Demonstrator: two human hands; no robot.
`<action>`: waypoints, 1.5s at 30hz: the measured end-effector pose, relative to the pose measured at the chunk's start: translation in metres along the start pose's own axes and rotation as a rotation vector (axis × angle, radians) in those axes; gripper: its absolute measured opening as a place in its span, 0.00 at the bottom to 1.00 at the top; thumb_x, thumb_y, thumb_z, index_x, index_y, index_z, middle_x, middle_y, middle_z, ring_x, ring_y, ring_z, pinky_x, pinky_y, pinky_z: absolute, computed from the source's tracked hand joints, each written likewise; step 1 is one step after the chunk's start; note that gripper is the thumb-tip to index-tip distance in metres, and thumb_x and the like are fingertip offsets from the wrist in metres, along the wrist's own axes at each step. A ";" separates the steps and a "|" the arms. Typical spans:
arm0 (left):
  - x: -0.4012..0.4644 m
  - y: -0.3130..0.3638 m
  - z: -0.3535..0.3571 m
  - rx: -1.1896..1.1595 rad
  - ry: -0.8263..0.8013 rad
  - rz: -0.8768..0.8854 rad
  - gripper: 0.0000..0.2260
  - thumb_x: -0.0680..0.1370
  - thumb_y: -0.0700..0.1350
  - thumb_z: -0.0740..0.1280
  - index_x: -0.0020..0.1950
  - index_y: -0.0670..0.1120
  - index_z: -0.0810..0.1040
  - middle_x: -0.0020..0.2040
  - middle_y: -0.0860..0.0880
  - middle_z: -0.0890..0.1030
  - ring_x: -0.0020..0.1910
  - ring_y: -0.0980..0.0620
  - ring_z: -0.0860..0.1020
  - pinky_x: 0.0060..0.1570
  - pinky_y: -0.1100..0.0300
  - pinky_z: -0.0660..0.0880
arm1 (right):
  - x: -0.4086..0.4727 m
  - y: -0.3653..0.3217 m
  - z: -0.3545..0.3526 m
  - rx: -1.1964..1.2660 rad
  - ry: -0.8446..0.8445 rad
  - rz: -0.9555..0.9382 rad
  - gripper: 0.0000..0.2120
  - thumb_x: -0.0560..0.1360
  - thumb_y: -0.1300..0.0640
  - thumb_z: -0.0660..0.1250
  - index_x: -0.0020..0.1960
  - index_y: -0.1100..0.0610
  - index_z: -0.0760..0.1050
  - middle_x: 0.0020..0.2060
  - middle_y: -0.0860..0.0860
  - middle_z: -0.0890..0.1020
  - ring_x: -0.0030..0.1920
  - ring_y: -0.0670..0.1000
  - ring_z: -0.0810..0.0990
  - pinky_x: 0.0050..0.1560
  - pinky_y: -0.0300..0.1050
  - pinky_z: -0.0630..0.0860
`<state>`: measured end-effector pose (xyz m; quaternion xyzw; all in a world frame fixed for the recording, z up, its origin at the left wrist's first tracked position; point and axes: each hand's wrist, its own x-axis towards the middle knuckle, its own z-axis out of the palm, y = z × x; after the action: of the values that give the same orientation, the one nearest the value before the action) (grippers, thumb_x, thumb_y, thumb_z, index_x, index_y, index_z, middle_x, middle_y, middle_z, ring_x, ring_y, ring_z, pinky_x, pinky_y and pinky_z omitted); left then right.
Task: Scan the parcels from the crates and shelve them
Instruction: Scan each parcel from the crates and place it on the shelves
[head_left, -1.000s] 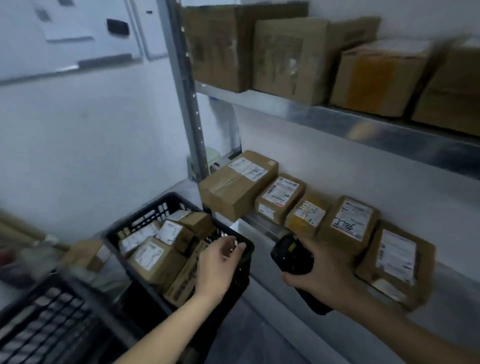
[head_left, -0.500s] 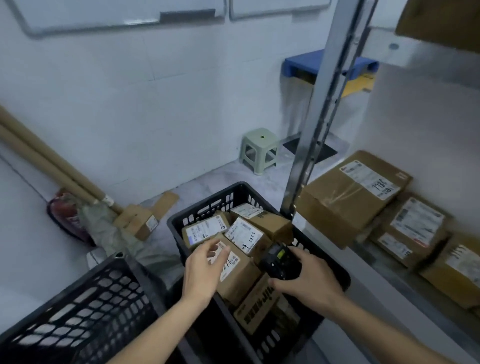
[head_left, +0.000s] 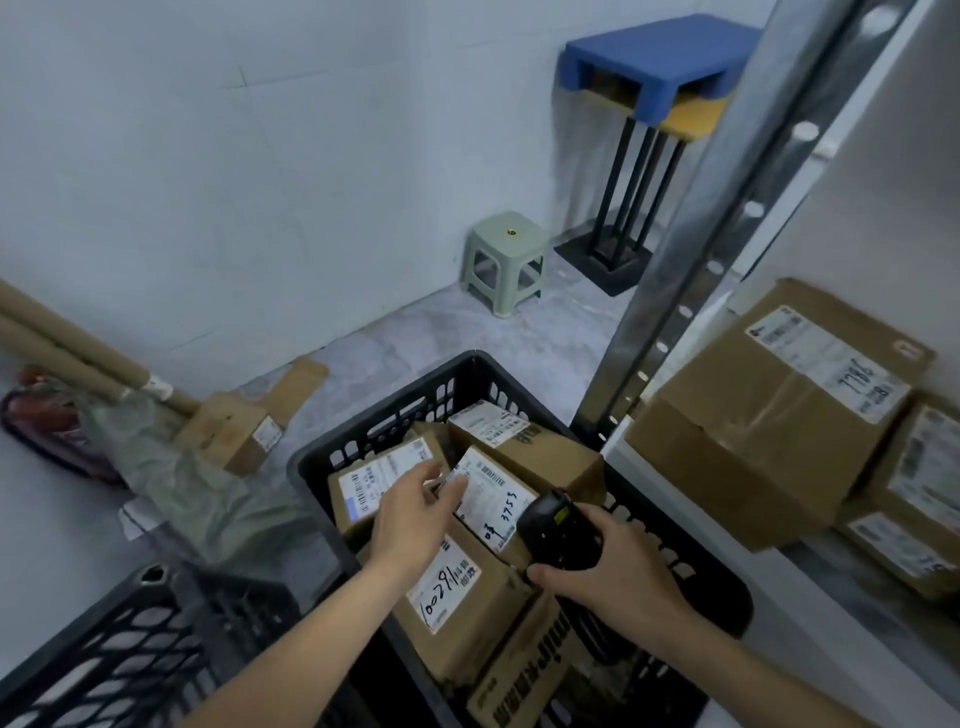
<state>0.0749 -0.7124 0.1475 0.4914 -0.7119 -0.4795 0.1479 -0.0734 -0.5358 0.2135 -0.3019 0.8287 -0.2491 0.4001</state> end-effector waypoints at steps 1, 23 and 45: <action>0.004 -0.002 0.004 0.022 -0.007 -0.007 0.28 0.79 0.60 0.67 0.74 0.47 0.72 0.68 0.50 0.77 0.61 0.55 0.76 0.57 0.59 0.72 | 0.004 0.003 0.001 0.014 -0.007 0.007 0.27 0.66 0.39 0.82 0.59 0.37 0.72 0.51 0.39 0.81 0.50 0.40 0.78 0.56 0.45 0.80; 0.014 0.002 0.013 0.004 -0.036 -0.059 0.20 0.81 0.48 0.67 0.73 0.48 0.73 0.61 0.57 0.72 0.64 0.54 0.72 0.65 0.54 0.71 | 0.001 0.002 0.012 0.296 -0.007 0.025 0.21 0.67 0.46 0.84 0.48 0.30 0.74 0.51 0.36 0.83 0.55 0.38 0.80 0.52 0.37 0.75; -0.171 0.113 -0.029 -0.342 -0.003 0.223 0.11 0.81 0.41 0.67 0.62 0.53 0.79 0.58 0.55 0.82 0.59 0.57 0.80 0.61 0.59 0.76 | -0.194 -0.003 -0.054 0.551 0.247 -0.231 0.21 0.67 0.55 0.84 0.54 0.40 0.81 0.42 0.32 0.86 0.43 0.35 0.85 0.39 0.27 0.76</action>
<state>0.1127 -0.5772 0.3000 0.3763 -0.6704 -0.5748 0.2802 -0.0204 -0.3933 0.3451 -0.2418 0.7327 -0.5426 0.3320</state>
